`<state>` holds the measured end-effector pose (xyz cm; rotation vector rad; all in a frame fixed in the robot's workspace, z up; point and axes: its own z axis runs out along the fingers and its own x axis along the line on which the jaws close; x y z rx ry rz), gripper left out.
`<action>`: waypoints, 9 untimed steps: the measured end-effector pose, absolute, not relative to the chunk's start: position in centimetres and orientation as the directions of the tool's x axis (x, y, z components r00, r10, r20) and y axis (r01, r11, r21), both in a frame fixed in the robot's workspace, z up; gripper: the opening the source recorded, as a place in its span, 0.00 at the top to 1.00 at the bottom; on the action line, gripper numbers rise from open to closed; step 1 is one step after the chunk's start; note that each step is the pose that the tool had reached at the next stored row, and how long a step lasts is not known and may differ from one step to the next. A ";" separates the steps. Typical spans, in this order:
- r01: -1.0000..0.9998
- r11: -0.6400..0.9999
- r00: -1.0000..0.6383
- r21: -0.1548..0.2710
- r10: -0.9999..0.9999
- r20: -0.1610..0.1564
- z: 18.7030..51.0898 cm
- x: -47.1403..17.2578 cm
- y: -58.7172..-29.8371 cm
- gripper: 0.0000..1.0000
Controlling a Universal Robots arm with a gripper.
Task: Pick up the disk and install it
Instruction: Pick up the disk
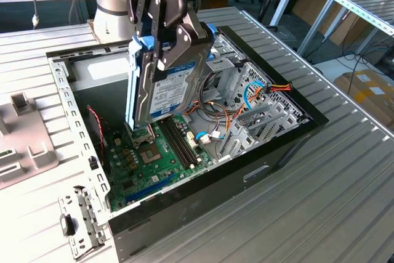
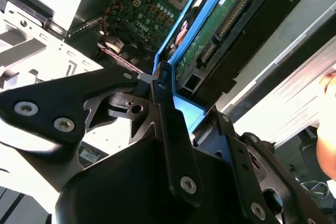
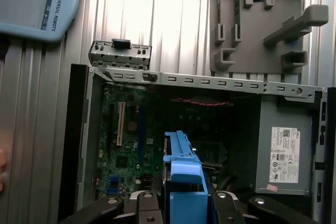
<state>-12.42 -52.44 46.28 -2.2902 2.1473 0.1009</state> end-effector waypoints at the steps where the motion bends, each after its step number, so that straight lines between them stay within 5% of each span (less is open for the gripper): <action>1: -0.997 -0.065 0.063 0.044 -0.997 -0.047 46.3 -12.4 -52.6 0.63; 9: -0.997 -0.065 0.063 0.044 -0.997 -0.047 46.2 -12.1 -54.0 0.63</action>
